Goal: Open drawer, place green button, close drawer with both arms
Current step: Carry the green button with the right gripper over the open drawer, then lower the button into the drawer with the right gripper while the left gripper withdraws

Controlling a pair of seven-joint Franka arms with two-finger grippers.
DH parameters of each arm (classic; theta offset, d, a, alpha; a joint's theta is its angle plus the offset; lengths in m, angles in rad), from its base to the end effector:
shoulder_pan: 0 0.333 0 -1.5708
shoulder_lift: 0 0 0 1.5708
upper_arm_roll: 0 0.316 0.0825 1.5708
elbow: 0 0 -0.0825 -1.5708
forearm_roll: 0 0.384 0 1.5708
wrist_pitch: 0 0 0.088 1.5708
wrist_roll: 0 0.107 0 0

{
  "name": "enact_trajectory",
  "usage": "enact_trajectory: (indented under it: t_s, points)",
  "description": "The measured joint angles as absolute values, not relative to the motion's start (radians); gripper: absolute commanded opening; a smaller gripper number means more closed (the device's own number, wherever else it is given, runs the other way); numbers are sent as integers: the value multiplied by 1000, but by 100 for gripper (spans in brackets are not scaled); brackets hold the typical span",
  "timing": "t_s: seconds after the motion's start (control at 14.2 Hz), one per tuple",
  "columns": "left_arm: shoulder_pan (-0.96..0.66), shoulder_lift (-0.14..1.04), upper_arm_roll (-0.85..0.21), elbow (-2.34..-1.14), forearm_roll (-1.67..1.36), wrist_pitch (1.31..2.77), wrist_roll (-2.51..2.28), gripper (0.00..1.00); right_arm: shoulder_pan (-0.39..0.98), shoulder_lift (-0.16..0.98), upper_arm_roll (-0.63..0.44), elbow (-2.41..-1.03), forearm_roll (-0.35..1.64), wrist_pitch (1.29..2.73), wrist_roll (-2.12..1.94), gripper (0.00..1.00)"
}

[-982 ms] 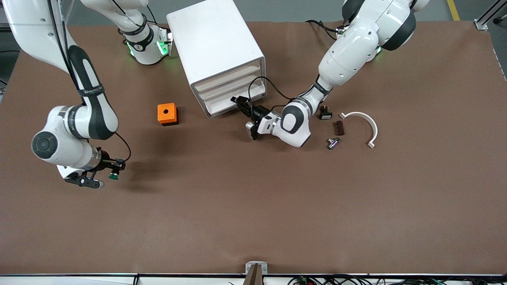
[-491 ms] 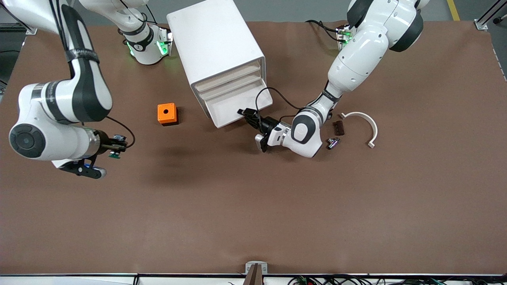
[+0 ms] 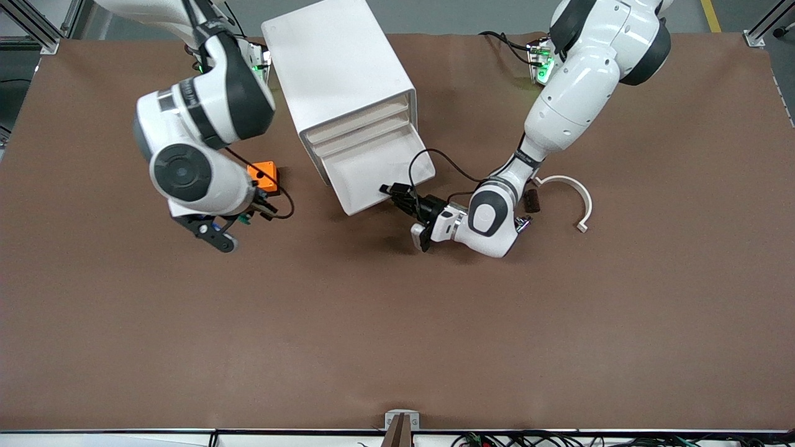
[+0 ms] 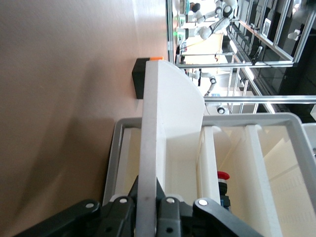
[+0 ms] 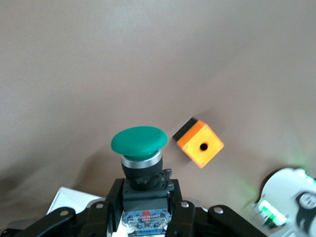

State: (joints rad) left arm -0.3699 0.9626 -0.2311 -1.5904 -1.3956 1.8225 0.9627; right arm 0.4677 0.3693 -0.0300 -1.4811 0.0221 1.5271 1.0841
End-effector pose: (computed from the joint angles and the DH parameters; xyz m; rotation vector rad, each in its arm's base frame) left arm 0.5010 -0.4207 0.0991 1.6439 -0.4349 -0.3644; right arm 0.5706 0.2724 0.4419 2.7542 -0.9262 -0.3541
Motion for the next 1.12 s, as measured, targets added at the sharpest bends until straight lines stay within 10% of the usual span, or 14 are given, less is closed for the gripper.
enact_trajectory:
  t_s: [0.35,0.42,0.49,0.56,1.12]
  points:
    - [-348,968,-231,-1581,-1396,1821,962,8,550,377,-30,-1481,165,1588,1377,18]
    - [-348,968,-231,-1579,-1396,1821,962,20,552,378,-30,-1482,207,1599,1414,18]
    - [-347,968,-231,-1578,-1396,1821,962,77,552,378,-30,-1483,244,1610,1441,18]
    - [-343,969,-229,-1575,-1395,1825,962,100,552,379,-31,-1488,268,1622,1455,18]
    - [-233,962,-219,-1448,-1130,1821,827,100,710,401,-28,-1652,294,1902,1634,18]
